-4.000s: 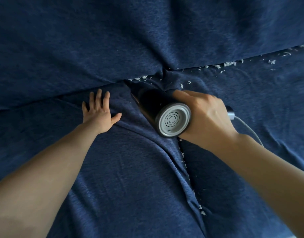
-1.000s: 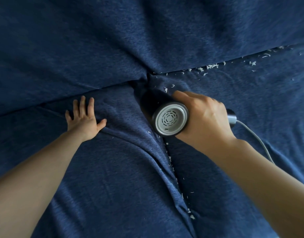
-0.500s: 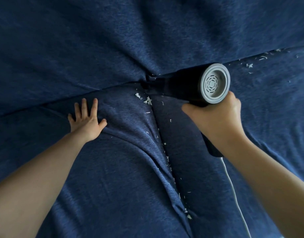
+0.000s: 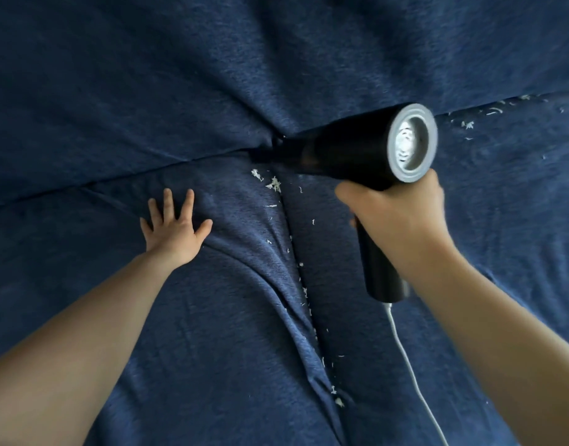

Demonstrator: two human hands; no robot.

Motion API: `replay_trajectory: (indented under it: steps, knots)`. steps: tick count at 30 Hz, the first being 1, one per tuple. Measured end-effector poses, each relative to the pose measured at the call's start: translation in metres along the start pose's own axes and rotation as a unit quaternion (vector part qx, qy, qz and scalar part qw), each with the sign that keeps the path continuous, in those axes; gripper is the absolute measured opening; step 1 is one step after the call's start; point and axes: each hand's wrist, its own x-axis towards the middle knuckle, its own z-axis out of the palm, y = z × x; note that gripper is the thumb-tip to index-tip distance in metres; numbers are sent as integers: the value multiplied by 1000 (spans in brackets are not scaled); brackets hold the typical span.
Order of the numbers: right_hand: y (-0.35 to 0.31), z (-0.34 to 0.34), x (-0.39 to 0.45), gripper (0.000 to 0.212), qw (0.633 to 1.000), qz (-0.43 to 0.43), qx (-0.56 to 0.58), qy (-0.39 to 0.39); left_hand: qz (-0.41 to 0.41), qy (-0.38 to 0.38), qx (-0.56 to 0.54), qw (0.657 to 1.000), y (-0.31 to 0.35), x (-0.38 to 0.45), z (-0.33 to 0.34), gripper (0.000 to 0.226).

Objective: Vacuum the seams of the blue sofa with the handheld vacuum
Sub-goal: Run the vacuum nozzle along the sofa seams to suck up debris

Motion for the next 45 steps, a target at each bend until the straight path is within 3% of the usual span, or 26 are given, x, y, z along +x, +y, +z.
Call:
replay_trajectory:
  steps: [4,13,19,26,31,38,45]
  knots:
    - [7,13,4,19,999,2,-30,-42,-6,5,-20,1000,9,-9,6,75]
    - [13,-16,4,21,999,-16,-12,-32,-16,1,-3,1000,23,-31,22,88]
    - [10,13,16,20,998,-9,-24,-56,-9,-8,-17,1000,23,-31,18,92]
    - [-1,11,13,23,999,-32,-25,-7,3,-5,-15,1000,21,-34,24,91]
    - [-11,27,18,19,998,-6,-45,-31,12,-8,-9,1000,18,-35,22,90]
    - [-14,4,12,26,999,21,-30,22,14,-8,3,1000,16,-38,22,91]
    - [-13,13,9,22,999,35,6,-20,-9,19,15,1000,35,-34,13,92]
